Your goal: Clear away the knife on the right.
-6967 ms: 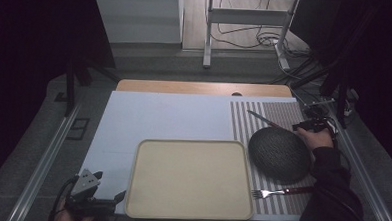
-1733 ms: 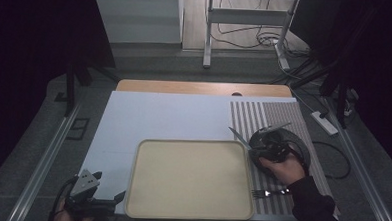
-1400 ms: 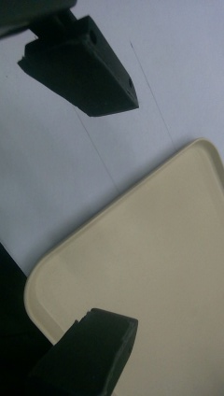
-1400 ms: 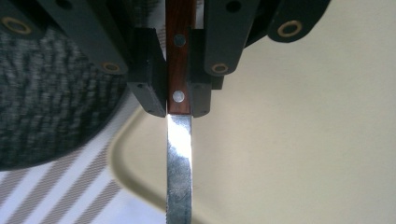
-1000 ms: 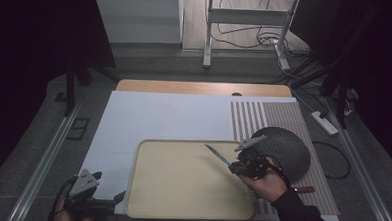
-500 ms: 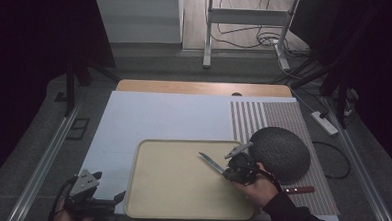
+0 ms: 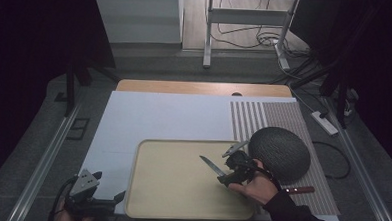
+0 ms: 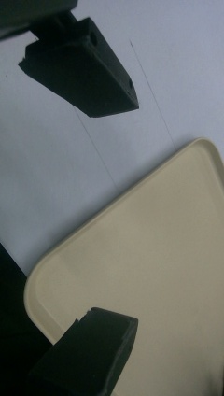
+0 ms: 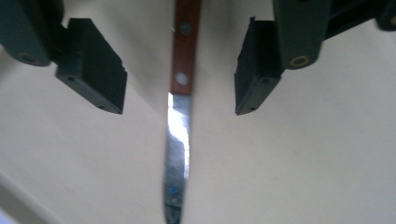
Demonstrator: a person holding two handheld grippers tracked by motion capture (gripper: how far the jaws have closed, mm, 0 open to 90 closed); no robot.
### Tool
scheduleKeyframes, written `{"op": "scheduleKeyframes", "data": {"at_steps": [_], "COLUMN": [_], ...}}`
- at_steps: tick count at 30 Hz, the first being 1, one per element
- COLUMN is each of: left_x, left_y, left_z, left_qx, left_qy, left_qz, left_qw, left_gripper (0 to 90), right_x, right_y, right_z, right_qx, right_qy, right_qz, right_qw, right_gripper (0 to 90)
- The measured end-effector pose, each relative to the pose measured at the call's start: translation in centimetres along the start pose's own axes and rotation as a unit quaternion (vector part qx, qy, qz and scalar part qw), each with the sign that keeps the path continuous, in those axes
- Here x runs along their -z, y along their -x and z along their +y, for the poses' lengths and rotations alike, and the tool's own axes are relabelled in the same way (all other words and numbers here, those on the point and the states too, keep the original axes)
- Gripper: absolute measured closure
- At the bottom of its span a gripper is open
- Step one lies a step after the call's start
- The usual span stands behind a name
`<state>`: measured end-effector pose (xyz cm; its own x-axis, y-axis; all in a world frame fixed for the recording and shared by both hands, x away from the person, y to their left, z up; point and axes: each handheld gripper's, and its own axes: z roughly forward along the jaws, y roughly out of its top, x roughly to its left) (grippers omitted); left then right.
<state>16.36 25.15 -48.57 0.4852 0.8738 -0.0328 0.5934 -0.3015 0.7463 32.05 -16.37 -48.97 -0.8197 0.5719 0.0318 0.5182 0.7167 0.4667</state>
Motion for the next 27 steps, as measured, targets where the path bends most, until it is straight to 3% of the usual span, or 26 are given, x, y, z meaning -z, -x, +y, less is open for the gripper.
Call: {"op": "scheduleKeyframes", "data": {"at_steps": [4, 6, 10, 13, 17, 27], "left_x": [0.0, 0.0, 0.0, 0.0, 0.0, 0.0], "left_y": [0.0, 0.0, 0.0, 0.0, 0.0, 0.1], "left_z": [0.0, 0.0, 0.0, 0.0, 0.0, 0.0], "left_qx": [0.0, 0.0, -0.001, -0.001, -0.002, -0.003], "left_qy": [0.0, 0.0, 0.001, 0.001, 0.002, 0.003], "left_qz": [0.0, 0.0, 0.0, 0.0, 0.0, 0.0], "left_qw": [1.0, 1.0, 1.0, 1.0, 1.0, 1.0], "left_gripper": [1.6, 1.6, 1.6, 1.7, 1.7, 1.8], "right_x": [-0.5, -0.8, -1.7, -2.0, -2.0, -1.0], "right_y": [-0.6, -0.8, -0.9, -0.8, -0.5, 1.9], "right_z": [0.7, 0.9, 0.9, 0.8, 0.6, -0.8], "right_qx": [0.027, 0.047, 0.067, 0.072, 0.069, 0.014], "right_qy": [-0.003, -0.004, -0.009, -0.015, -0.016, -0.015], "right_qz": [0.018, 0.023, 0.024, 0.021, 0.018, 0.008], "right_qw": [0.9995, 0.9986, 0.9974, 0.9971, 0.9974, 0.9998], "right_gripper": [39.3, 54.7, 76.4, 86.7, 90.0, 90.0]}}
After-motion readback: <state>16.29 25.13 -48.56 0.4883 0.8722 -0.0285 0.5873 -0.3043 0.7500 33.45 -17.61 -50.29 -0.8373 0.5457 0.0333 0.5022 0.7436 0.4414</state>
